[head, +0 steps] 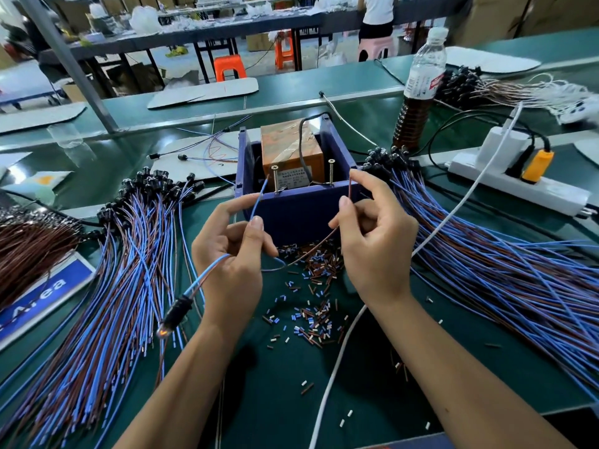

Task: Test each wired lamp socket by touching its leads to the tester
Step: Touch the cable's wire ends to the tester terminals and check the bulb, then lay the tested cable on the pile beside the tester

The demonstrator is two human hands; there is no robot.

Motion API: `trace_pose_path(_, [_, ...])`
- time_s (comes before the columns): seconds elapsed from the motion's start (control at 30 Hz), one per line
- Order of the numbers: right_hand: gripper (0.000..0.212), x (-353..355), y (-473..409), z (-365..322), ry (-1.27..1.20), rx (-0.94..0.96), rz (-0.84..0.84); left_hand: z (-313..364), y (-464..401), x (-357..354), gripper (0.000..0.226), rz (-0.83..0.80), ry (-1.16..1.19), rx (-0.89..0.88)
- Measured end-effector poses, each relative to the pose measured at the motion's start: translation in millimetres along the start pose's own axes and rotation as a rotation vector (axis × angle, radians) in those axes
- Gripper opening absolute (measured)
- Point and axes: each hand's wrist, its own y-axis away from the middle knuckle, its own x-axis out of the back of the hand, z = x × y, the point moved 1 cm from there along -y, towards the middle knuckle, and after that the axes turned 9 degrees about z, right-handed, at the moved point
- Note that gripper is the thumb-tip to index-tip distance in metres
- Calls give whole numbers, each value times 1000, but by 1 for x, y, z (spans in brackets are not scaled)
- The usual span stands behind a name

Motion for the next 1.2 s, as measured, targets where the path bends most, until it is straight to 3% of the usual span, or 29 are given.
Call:
trace_pose_path(0.17, [18, 26, -2, -6, -18, -105, 81, 27, 10, -43, 19, -171, 63, 118])
trace_pose_path(0.4, [8, 129, -25, 2, 222, -114, 549, 55, 52, -178, 15, -912, -189, 521])
trace_pose_path(0.5, [2, 180, -41, 8, 369, -171, 629, 66, 80, -236, 14, -1081, -91, 784])
trace_pose_path(0.57, [6, 210, -54, 10, 474, -178, 545, 67, 87, -268, 25, -1081, 63, 1002])
trace_pose_path(0.63, [12, 233, -64, 10, 748, -122, 366, 64, 90, -292, 35, -1048, 224, 1226])
trace_pose_path(0.7, [24, 244, -70, 9, 1032, -103, 177, 57, 94, -304, 40, -915, 313, 1368])
trace_pose_path(0.77, [34, 247, -76, 5, 1152, -110, 89, 50, 96, -311, 39, -735, 410, 1433])
trace_pose_path(0.83, [40, 240, -81, 3, 1159, -84, -22, 44, 94, -313, 39, -574, 499, 1427])
trace_pose_path(0.93, [51, 215, -83, 6, 924, -185, -257, 36, 79, -312, 41, -370, 639, 1459])
trace_pose_path(1.03, [47, 196, -77, 9, 716, -160, -271, 35, 58, -298, 36, -192, 786, 1468])
trace_pose_path(1.2, [8, 196, -81, 17, 641, -44, -204, 36, 26, -258, 14, -81, 534, 996])
